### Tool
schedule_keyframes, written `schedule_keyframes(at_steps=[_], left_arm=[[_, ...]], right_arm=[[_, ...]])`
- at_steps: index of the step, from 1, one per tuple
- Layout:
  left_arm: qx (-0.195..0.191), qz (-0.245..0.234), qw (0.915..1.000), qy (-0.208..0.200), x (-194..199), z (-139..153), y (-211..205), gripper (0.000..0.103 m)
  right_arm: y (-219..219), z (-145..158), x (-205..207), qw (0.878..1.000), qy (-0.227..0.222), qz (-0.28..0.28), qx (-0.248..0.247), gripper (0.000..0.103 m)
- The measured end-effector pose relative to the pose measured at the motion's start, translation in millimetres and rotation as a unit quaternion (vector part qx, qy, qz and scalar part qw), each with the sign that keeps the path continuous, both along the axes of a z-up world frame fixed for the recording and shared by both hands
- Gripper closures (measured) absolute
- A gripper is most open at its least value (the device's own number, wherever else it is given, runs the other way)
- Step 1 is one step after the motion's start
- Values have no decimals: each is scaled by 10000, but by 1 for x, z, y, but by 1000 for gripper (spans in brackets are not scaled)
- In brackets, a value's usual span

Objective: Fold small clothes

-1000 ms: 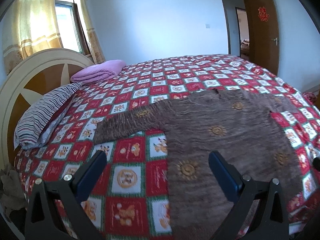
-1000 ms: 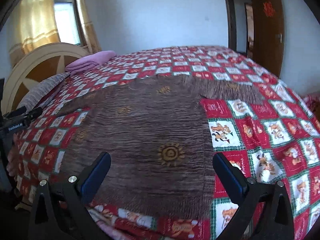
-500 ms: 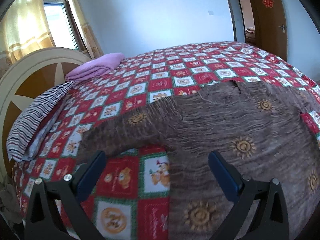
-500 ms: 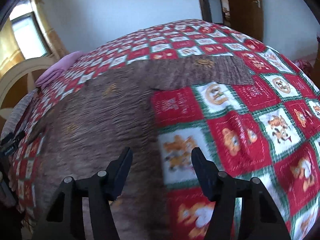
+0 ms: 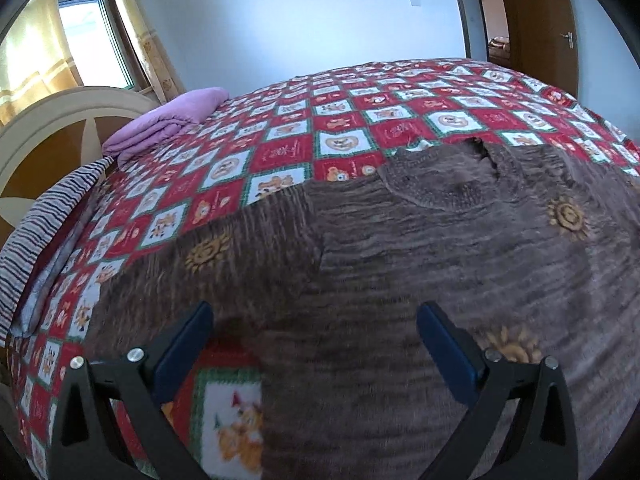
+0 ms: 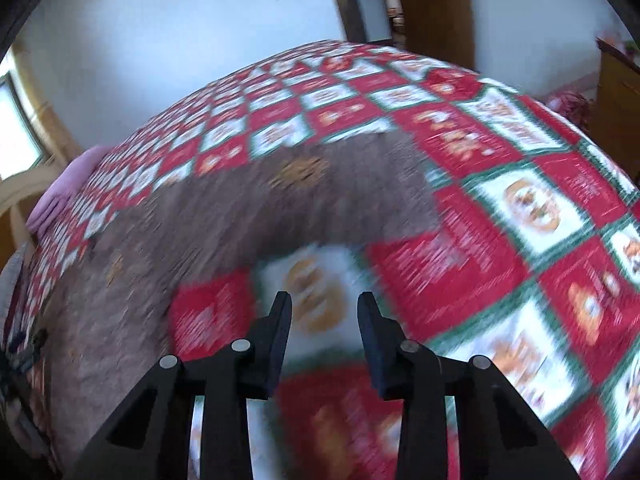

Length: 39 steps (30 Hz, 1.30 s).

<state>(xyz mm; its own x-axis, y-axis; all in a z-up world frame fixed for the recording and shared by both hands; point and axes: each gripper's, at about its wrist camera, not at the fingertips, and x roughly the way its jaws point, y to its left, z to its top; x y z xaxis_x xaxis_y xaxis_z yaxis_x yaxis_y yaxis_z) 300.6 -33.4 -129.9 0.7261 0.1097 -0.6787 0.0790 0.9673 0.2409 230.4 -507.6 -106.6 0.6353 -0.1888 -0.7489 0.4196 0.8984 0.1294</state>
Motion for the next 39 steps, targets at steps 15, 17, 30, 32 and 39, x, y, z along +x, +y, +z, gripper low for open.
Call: schedule_keyframes(at_steps=[15,17,30,32,39], left_arm=[[-176,314,9989,302,58,-11,-9,0],[-241,329,9986,328,62,-12,-10,0],[-697,370,9956,512,68,-23,0,0],[-786,373,9950,481,67,-22,2,0],[-964,339,9940,388,65,-21,6,0]], right_arm=[[-104,3,72,9976,59,-683,-105,70],[-105,-1,80,9980,107,-612,-146,70],[-84,15,102,9995,220,-100,-222,97],[-75,31,101,9997,141,-60,-213,97],[-30,88,110,9989,42,113,-442,97]])
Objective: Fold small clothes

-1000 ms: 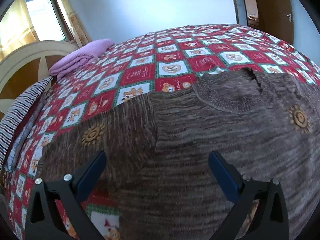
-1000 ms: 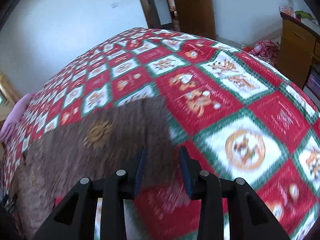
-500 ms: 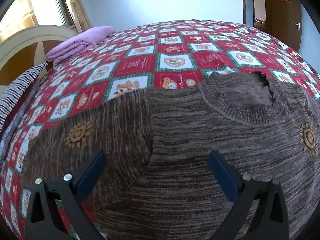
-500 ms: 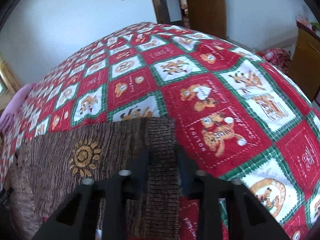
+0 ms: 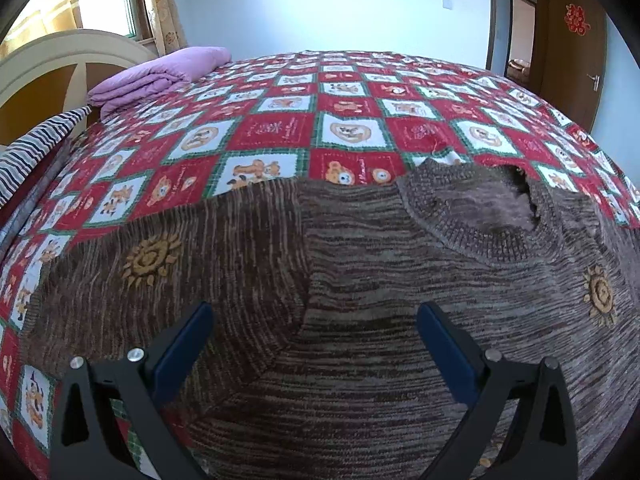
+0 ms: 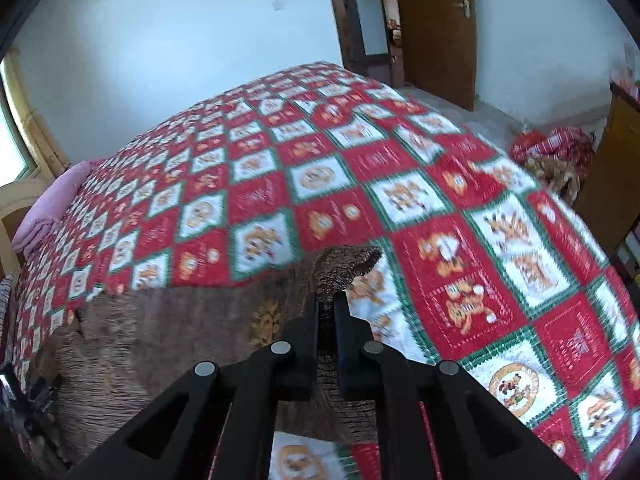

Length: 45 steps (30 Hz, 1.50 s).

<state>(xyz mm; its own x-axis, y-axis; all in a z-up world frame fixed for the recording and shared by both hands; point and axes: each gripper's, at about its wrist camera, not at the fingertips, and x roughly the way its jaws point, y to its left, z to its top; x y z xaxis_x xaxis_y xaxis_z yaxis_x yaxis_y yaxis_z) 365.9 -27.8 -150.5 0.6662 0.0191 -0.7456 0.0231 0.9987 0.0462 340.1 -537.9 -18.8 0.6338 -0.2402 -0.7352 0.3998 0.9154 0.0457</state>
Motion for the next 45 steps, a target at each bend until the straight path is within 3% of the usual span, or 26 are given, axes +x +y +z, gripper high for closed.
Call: schedule_keyframes(at_steps=[11,20,24,28,29,31,32,35,40,45], left_arm=[[-423,-110,9990,-40,-3,0,10,0],[-723,-119,9973,-52,-4,0,18,0],[-718,-147,9973,-78,-6,1,16,0],[-688,-184,9974,-67,-6,0,15,0],[-687,-193,9974,-56,-5,-1,14,0],[-716,-183,9973,-33,-5,-2,16,0],[-750,-166,9970,-18,-5,-2,17,0],[-935,-79,9956,55,-2,-4,24,0],[-1133,-54,9935,128,-1,-6,28,0],[-1067,-73,9942,114,-3,-6,26,0]], right_arm=[[101,58,21,9980,-18,623,-117,97],[196,67,41,9909,47,1328,-209,97],[238,54,57,9860,125,1658,-145,97],[278,16,81,9790,279,2013,154,96],[286,-1,89,9757,366,2139,292,93],[298,-40,106,9695,705,2268,608,66],[300,-53,109,9668,831,2295,753,51],[294,-91,102,9604,884,2349,1213,51],[245,-97,67,9736,823,1897,971,51],[173,-77,31,9928,412,1100,228,51]])
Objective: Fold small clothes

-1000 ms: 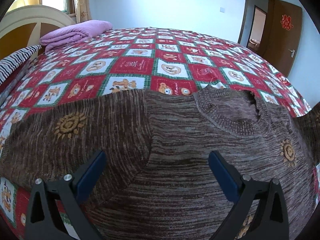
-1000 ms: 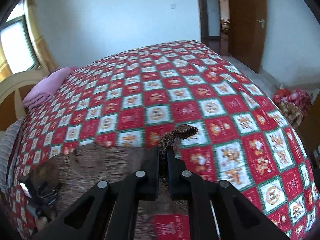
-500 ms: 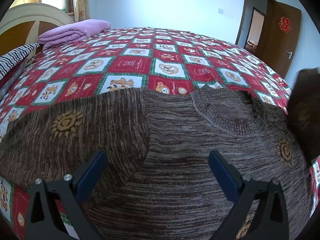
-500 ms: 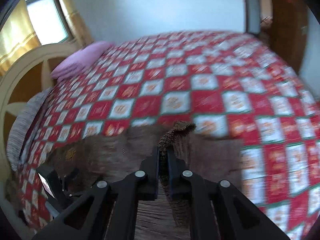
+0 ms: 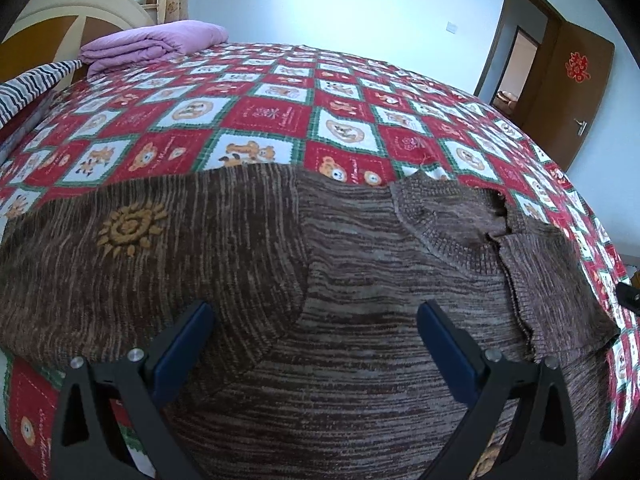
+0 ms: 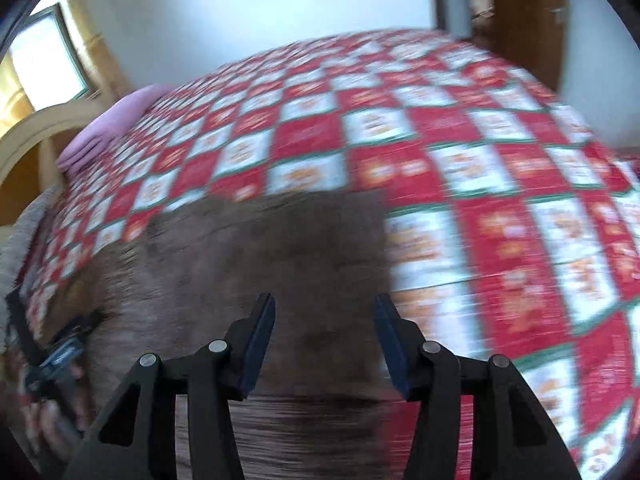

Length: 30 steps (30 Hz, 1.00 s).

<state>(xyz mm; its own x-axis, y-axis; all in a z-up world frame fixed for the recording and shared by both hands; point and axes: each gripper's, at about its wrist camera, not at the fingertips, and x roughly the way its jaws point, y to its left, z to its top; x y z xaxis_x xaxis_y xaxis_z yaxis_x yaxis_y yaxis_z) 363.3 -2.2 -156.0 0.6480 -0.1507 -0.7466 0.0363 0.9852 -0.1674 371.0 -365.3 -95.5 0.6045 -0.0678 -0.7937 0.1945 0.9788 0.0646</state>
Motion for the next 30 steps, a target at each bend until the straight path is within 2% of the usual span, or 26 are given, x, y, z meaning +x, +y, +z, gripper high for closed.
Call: schedule_keyframes(at_steps=[3,6,10,12,15,17,20,22,24,28,29,30], left_arm=[[57,28,10000,7,0,0,-1,0],[125,59,9999,22,0,-1,-2,0],[392,-16,9992,74,1,-3,-11,0],[532,-37,9986,26,0,-2,-15,0],[714,-46,9974,-51,-3,0,-20,0],[778,-66,9969,-95,-3,1,-22,0],[883,-87,9959,-166,-5,2,-25,0],[898,-49,9957,-216,-7,4,-25,0],[853,-8,9961,-222,-7,4,-22,0],[622,112,9979,-138,-4,2,-13,0],[560,144,9982,-125,-4,2,-11,0],[493,177,9986,-113,-4,1,-8,0]], right_arm=[[-21,1,-10,9999,-98,-125,-52,51],[-7,-8,-19,9993,-144,313,-144,51],[24,-46,-18,9943,481,949,-39,51],[34,-54,-23,9923,428,1072,-451,51],[40,-43,-29,9909,328,1121,-675,51],[46,-28,-33,9911,27,1141,-681,51],[72,-10,-28,9849,-317,1425,-932,51],[93,-12,-19,9804,-281,1801,-751,52],[112,-20,-8,9770,-69,2074,-492,64],[145,-63,19,9699,571,2361,182,64],[152,-74,24,9702,602,2336,225,64],[161,-78,23,9712,464,2337,26,64]])
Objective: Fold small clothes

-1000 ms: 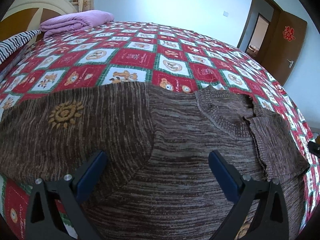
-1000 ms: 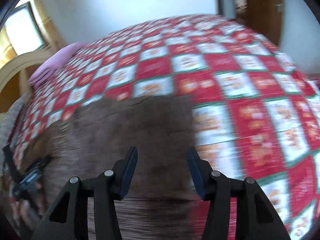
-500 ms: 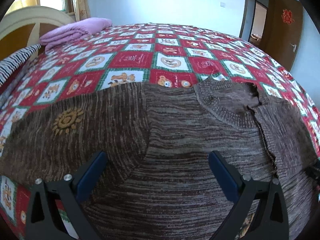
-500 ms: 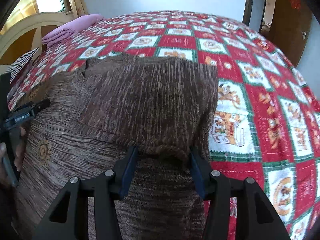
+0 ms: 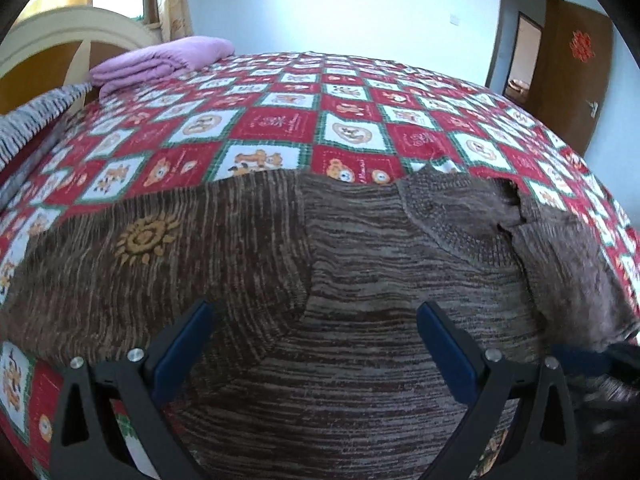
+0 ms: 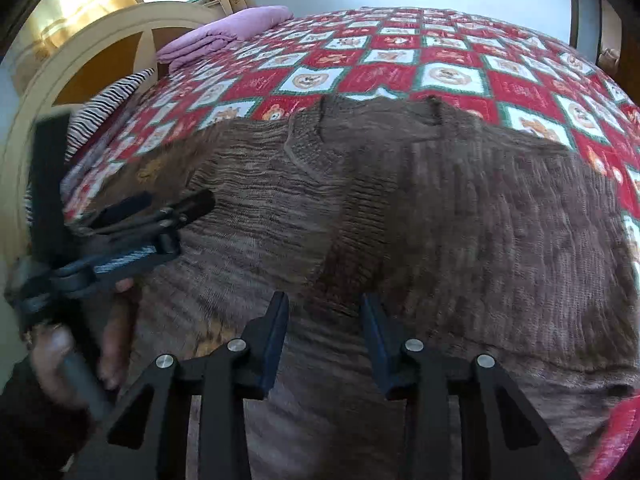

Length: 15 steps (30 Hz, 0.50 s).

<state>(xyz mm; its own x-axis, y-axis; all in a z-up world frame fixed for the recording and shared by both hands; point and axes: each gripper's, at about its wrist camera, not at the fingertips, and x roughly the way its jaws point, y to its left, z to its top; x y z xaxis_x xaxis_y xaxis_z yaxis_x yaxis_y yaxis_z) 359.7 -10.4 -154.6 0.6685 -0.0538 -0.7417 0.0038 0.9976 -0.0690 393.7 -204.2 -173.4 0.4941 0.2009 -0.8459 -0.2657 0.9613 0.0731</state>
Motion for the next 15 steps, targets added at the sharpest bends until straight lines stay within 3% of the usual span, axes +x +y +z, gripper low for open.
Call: schedule_keyframes(at_steps=[2,8,10,12,15], left_arm=[[-116,50,9999,15,0,0,4,0],[-251,40,9997,-13,-1,0,6,0],[-275,33,9996,3,0,0,7,0],[-292,47,9996,15,0,-1,8,0],[-328,58,9994,13,0,0,10,0]], right_arm=[[11,1,-2,9998,-151,34,-87,64],[2,16,-14,9983,-380,118,421,64],[4,15,-15,9989,-418,1,222,64],[8,3,-14,9998,-90,58,170,64],[9,10,-29,9993,-284,242,24,64]])
